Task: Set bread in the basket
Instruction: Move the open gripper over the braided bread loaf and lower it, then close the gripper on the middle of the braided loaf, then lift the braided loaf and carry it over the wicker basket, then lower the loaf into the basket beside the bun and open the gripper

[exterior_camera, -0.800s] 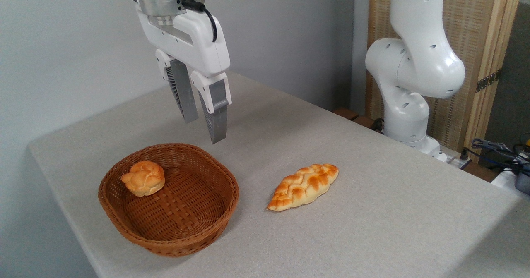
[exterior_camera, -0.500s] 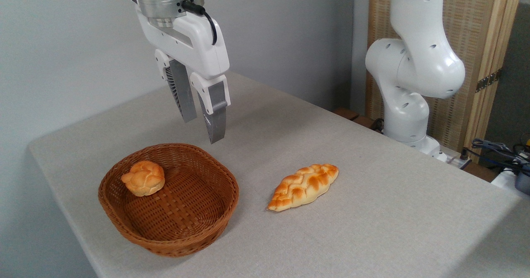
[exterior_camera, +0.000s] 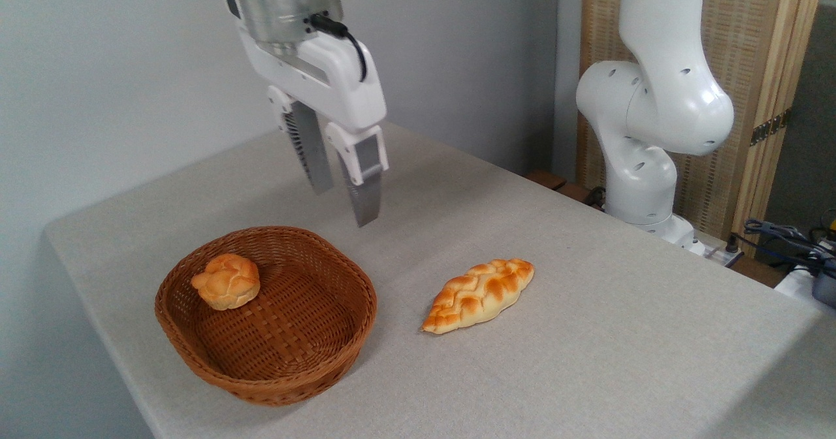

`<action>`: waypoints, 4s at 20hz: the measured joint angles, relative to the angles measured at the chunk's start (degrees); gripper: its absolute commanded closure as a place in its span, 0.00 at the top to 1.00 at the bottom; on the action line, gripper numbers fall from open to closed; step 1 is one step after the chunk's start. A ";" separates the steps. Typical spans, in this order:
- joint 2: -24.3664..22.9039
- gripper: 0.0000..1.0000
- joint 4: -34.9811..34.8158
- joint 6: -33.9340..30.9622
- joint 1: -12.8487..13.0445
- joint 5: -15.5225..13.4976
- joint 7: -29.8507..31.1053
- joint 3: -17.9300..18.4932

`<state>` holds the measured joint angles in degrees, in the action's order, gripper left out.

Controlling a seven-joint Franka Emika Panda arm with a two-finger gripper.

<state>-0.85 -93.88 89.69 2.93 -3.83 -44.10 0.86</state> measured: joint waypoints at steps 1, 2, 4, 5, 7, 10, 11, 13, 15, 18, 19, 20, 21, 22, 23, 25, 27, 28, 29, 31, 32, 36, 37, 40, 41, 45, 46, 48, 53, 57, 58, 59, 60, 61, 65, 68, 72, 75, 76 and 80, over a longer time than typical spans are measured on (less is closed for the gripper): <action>-0.96 1.00 -1.59 0.29 0.00 0.17 0.00 -0.05; -2.22 1.00 -3.79 1.27 0.01 0.76 0.00 -0.13; -5.13 1.00 -8.99 2.70 0.01 2.31 -0.39 -0.34; -6.67 1.00 -11.81 3.33 0.02 2.98 -0.94 -0.39; -8.93 1.00 -16.63 4.36 0.07 4.31 -2.25 -0.40; -9.96 1.00 -22.37 5.97 0.75 8.85 -3.08 -0.40; -9.92 1.00 -24.34 7.10 1.12 10.28 -3.08 -0.41; -9.82 1.00 -28.17 9.50 1.63 11.26 -3.08 -0.43; -9.78 1.00 -30.91 10.77 2.18 11.53 -3.08 -0.47; -9.77 1.00 -32.94 10.91 2.56 12.82 -3.08 -0.50; -9.77 1.00 -33.30 10.92 2.56 13.21 -3.08 -0.50; -9.76 1.00 -33.55 10.93 2.56 13.35 -3.08 -0.50; -9.74 1.00 -33.89 10.93 2.57 13.42 -3.08 -0.50; -9.68 1.00 -34.38 11.01 2.59 13.46 -3.08 -0.50; -9.59 1.00 -35.20 11.46 2.61 13.47 -3.09 -0.50; -9.35 1.00 -37.23 13.50 2.65 13.54 -3.09 -0.50; -9.08 0.74 -38.65 14.85 2.66 13.72 -3.09 -0.50; -8.96 0.56 -39.11 15.47 2.66 13.91 -3.09 -0.50; -8.88 0.45 -39.54 16.29 2.67 14.03 -3.09 -0.50; -8.89 0.34 -39.94 17.15 2.69 14.08 -3.12 -0.52; -8.91 0.34 -39.94 17.18 2.70 14.08 -3.14 -0.53; -8.93 0.34 -39.96 17.25 2.71 14.15 -3.37 -0.54; -8.93 0.34 -39.96 17.26 2.74 14.41 -3.43 -0.57; -8.92 0.34 -39.96 17.34 3.01 15.45 -3.44 -0.70; -8.92 0.34 -39.96 17.37 3.01 15.71 -3.44 -0.70; -8.97 0.32 -38.90 16.66 2.99 16.01 -3.44 -0.88; -8.95 0.32 -37.21 14.39 2.97 16.00 -3.44 -1.47; -8.70 0.33 -30.56 6.53 2.99 15.53 -3.43 -3.20; -4.38 0.36 -13.27 1.49 2.92 9.02 -3.18 -4.24; 2.65 0.59 -6.61 9.81 2.82 6.31 1.73 -4.55; 4.05 0.62 -6.12 12.73 2.82 6.19 3.68 -5.05; 5.29 0.68 -5.90 15.42 2.84 6.18 5.25 -5.73; 6.53 0.76 -5.86 17.91 2.87 6.19 6.34 -6.54; 7.53 0.99 -5.86 19.55 2.90 6.28 6.79 -7.21; 10.60 1.00 -5.86 23.36 3.16 8.49 7.01 -8.81; 11.51 1.00 -5.86 25.53 3.46 8.82 7.01 -8.89; 11.98 1.00 -5.85 26.02 3.46 9.01 7.01 -8.89; 11.99 1.00 -5.81 26.10 3.46 9.01 7.01 -8.89; 11.99 1.00 -5.74 26.34 3.46 8.99 7.02 -8.89; 11.50 1.00 -4.67 26.96 3.25 6.36 9.20 -8.82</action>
<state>10.66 -98.54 116.65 6.18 2.53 -34.90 -7.95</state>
